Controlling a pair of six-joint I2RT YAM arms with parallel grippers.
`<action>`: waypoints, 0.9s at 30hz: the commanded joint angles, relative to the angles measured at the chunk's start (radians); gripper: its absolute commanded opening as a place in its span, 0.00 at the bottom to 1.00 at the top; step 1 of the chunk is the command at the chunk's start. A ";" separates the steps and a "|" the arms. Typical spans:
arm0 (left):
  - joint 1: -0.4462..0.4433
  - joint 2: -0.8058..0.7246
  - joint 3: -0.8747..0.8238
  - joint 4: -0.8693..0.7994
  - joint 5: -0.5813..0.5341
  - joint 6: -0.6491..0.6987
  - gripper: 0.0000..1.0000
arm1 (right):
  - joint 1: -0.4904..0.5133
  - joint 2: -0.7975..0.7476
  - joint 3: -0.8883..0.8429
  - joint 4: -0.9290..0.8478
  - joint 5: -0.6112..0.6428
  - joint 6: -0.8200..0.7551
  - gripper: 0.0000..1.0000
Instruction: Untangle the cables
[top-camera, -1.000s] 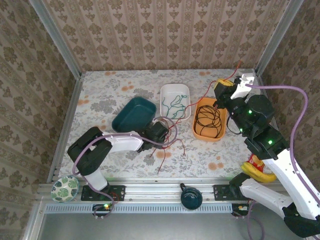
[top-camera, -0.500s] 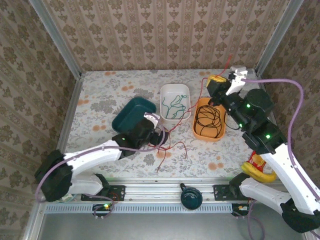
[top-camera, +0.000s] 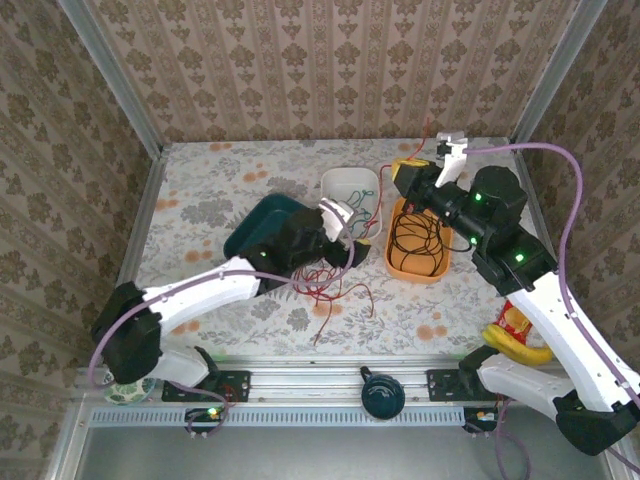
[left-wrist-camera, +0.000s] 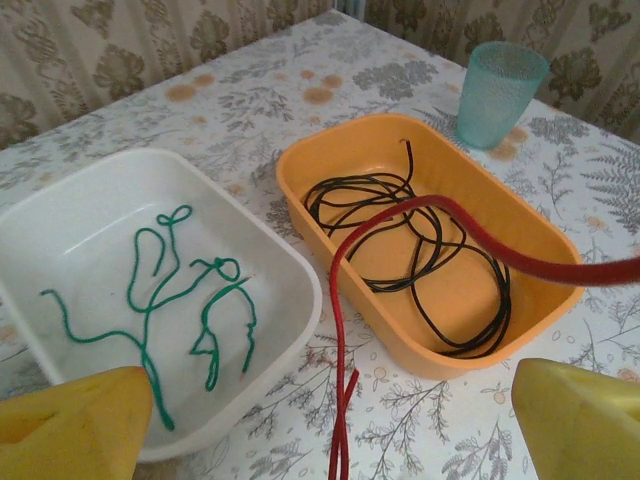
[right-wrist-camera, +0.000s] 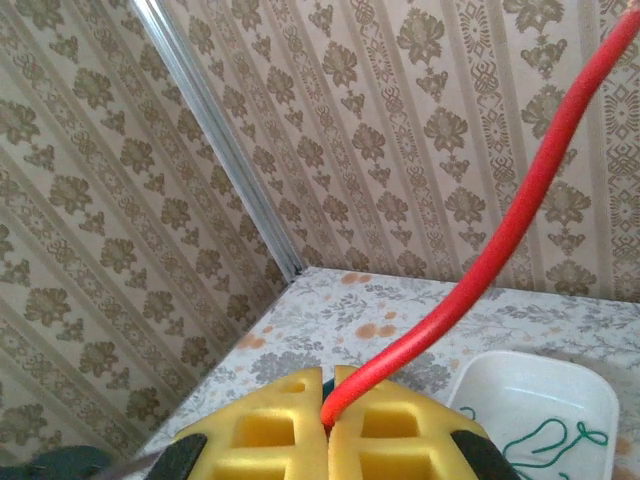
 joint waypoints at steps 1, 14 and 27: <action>0.017 0.073 0.057 0.067 0.030 0.030 0.92 | -0.035 -0.039 0.050 0.034 -0.078 0.070 0.00; 0.077 0.166 0.099 0.202 0.127 -0.113 0.12 | -0.153 -0.101 0.009 0.015 -0.133 0.146 0.00; 0.119 -0.131 0.115 -0.037 -0.107 -0.257 0.00 | -0.084 0.061 -0.261 -0.096 -0.188 0.179 0.61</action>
